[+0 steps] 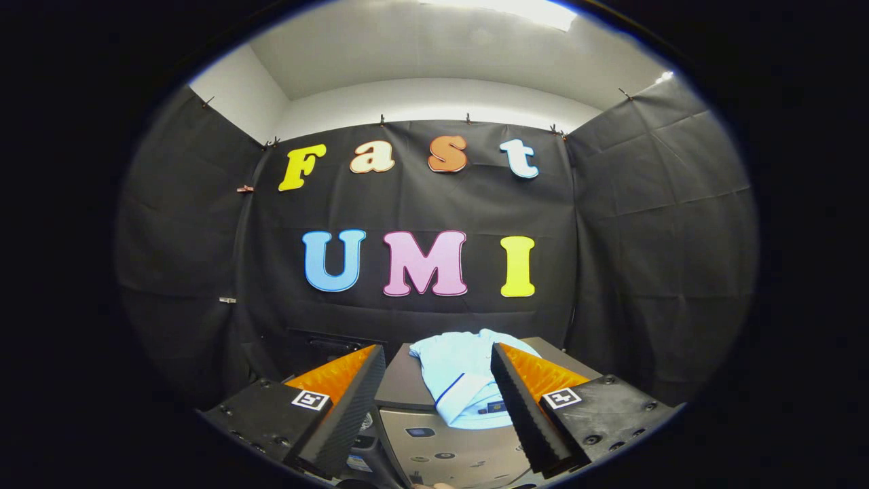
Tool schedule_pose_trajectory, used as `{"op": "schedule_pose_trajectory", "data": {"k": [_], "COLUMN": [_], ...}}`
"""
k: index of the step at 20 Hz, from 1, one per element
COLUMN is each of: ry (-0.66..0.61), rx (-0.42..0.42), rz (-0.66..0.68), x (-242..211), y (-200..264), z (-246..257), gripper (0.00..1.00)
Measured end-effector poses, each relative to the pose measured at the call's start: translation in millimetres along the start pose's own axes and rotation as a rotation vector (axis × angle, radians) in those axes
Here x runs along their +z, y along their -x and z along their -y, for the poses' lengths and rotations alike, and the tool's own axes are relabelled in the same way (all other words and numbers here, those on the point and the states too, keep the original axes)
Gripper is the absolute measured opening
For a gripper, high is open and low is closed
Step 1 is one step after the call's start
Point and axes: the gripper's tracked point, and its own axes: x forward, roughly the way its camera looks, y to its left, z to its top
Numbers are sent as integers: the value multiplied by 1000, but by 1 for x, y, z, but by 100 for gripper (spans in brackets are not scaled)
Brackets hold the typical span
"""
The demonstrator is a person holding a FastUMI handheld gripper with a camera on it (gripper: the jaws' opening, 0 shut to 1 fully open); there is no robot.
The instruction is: Put the clothes into the washing machine and then close the washing machine lid.
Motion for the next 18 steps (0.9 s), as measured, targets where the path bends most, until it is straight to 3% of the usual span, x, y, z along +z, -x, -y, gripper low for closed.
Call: {"op": "schedule_pose_trajectory", "data": {"k": [12, 18], "ry": [-27, -25], "rx": [20, -12], "rz": [-13, -6], "x": [-5, -2], "y": [-13, -35], "z": [3, 18], "gripper": [98, 98]}}
